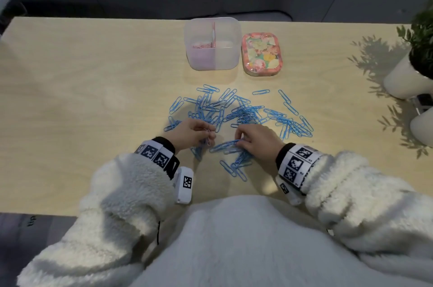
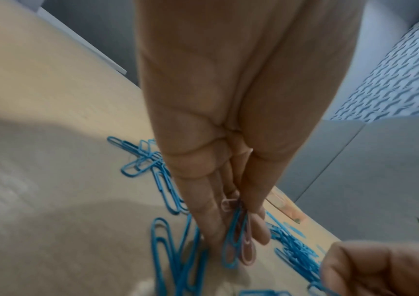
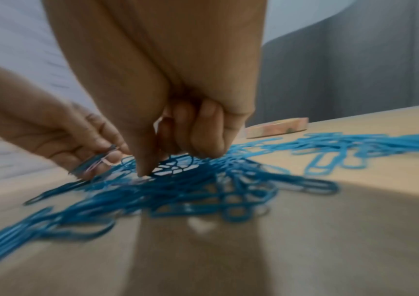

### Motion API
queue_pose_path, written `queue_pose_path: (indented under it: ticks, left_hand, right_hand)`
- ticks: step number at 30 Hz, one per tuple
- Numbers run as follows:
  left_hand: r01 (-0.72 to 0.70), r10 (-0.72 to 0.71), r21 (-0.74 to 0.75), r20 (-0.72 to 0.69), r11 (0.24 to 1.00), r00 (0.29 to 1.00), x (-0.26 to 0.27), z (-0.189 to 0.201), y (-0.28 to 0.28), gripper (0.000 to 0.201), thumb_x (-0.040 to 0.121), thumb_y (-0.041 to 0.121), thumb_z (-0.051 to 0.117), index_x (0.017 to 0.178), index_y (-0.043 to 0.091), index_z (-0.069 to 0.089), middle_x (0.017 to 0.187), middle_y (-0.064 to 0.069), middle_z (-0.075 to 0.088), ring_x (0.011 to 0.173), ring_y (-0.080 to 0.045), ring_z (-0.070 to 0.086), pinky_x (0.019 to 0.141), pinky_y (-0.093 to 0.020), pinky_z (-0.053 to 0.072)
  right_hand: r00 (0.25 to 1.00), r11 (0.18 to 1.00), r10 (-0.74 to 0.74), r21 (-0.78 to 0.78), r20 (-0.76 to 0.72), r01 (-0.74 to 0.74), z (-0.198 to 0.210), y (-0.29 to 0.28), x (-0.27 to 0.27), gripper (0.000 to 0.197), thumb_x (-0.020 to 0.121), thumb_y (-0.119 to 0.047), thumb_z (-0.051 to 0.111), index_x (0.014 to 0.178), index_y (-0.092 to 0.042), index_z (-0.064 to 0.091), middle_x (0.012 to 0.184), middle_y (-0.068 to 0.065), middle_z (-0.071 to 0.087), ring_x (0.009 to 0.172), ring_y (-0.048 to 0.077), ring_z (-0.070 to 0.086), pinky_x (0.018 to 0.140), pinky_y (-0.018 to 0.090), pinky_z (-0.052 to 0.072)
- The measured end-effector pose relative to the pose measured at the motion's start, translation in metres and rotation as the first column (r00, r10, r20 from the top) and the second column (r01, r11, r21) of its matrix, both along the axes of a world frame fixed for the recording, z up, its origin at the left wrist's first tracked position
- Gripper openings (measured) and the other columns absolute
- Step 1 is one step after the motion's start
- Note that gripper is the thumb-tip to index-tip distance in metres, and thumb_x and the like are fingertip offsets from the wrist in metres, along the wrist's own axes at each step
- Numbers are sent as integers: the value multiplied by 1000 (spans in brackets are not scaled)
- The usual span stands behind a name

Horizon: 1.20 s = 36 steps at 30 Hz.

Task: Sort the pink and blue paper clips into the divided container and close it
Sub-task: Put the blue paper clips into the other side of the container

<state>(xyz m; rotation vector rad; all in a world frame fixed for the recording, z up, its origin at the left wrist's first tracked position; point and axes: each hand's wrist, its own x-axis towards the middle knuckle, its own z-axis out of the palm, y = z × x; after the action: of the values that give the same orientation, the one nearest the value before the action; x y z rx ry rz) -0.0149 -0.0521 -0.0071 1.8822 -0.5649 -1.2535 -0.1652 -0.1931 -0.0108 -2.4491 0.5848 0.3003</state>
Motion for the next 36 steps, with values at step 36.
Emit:
queue_pose_path:
  ticks: [36]
  left_hand:
    - [167, -171, 47, 419, 985, 892, -14, 5, -23, 12, 88, 23, 60, 84, 12, 63, 59, 4, 43, 53, -8, 40, 52, -22, 31]
  right_hand:
    - [860, 544, -472, 703, -195, 458, 12, -10, 17, 20, 86, -8, 35, 72, -10, 48, 59, 9, 52, 35, 13, 42, 35, 15, 24]
